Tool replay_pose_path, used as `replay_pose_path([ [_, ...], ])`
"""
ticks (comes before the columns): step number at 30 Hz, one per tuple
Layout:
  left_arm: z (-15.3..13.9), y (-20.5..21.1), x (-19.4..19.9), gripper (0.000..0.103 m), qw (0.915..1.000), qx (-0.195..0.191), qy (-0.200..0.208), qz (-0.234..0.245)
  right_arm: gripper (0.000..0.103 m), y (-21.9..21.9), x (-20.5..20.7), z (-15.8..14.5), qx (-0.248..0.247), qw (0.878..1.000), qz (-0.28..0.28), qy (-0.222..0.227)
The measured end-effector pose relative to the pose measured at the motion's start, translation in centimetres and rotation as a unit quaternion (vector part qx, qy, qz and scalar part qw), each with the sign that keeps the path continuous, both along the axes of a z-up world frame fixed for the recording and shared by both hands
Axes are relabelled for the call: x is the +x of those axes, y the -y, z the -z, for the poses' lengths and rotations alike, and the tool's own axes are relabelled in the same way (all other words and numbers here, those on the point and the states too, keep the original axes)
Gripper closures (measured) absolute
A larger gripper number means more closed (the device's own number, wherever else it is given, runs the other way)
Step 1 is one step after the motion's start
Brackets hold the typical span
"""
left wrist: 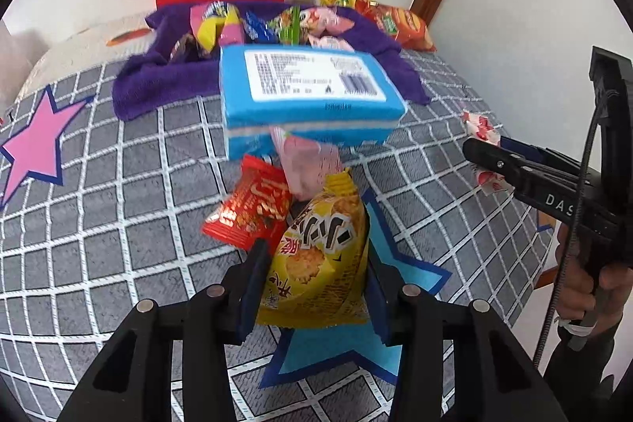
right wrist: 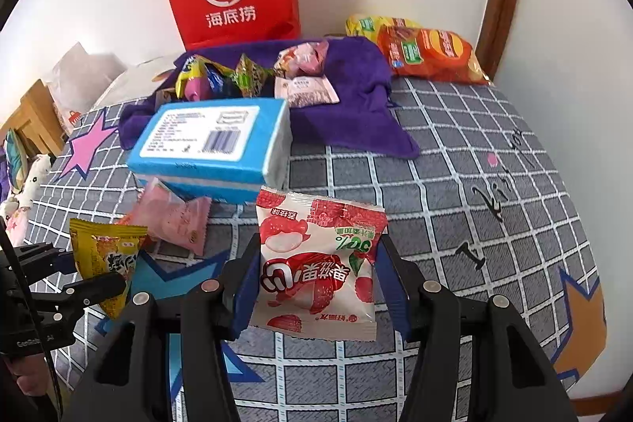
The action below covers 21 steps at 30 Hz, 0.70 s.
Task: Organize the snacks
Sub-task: 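Carry strawberry bag with right gripper while left gripper carries yellow bag over towel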
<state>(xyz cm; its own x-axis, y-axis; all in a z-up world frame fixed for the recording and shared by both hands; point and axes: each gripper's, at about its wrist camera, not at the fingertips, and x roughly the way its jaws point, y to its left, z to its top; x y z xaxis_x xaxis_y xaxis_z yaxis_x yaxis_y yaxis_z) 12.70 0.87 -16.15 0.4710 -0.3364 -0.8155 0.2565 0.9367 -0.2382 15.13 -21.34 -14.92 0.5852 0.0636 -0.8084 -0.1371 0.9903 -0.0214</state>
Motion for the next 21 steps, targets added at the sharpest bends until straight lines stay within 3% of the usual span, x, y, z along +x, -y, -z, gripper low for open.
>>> replay_pose_path([
  [10, -3.4, -1.3, 0.7, 0.061, 0.9992, 0.001, 0.039, -0.011, 0.049, -1.6, 0.4, -2.8, 0.006, 1.000, -0.013, 0.019],
  [21, -7.5, -3.8, 5.6, 0.061, 0.9964, -0.008, 0.069, -0.047, 0.049, -2.9, 4.1, -5.2, 0.015, 1.000, -0.011, 0.025],
])
